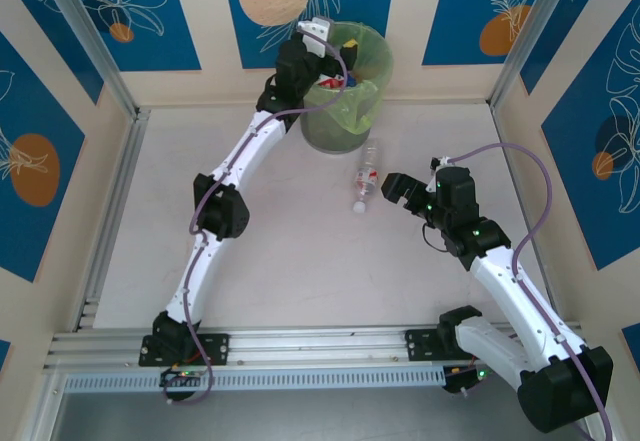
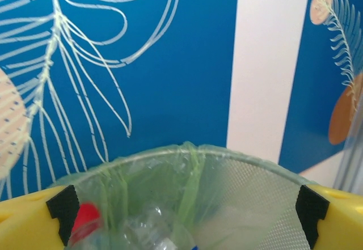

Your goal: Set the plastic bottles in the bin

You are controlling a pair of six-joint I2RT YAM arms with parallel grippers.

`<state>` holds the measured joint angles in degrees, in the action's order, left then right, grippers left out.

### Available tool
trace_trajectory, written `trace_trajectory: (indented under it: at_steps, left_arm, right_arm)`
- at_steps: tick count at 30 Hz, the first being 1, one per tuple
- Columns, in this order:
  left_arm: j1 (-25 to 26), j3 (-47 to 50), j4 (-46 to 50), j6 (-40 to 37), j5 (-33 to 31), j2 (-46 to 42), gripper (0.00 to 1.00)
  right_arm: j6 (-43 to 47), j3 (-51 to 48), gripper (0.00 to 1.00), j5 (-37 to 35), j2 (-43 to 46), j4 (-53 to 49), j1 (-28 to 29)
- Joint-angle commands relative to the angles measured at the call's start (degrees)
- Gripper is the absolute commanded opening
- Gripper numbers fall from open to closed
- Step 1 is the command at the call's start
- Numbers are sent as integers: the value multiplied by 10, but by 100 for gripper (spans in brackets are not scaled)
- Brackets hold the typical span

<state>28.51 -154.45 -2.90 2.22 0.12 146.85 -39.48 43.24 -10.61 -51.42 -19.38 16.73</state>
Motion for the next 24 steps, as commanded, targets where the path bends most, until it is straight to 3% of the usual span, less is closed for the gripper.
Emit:
trace_trajectory:
  at_steps: [1,7,14,16,20,24]
  left_arm:
    - [0,-21,22,11,50,-29,100]
    - [12,-21,51,8,51,-39,100]
    - [17,0,135,56,64,-92,100]
    - [22,65,118,70,62,-136,100]
    - [32,294,-32,76,67,-260,100]
    - [32,436,-71,102,59,-349,100]
  right_arm:
    - [-13,-8,100,-6,10,1,-3]
    - [-16,-11,100,-2,9,-1,-3]
    - [-5,-15,100,19,-18,-5,-3]
    - [1,-11,100,25,-38,-7,-3]
    - [7,1,100,30,-86,-7,-2]
    - [7,-4,100,24,-119,29,2]
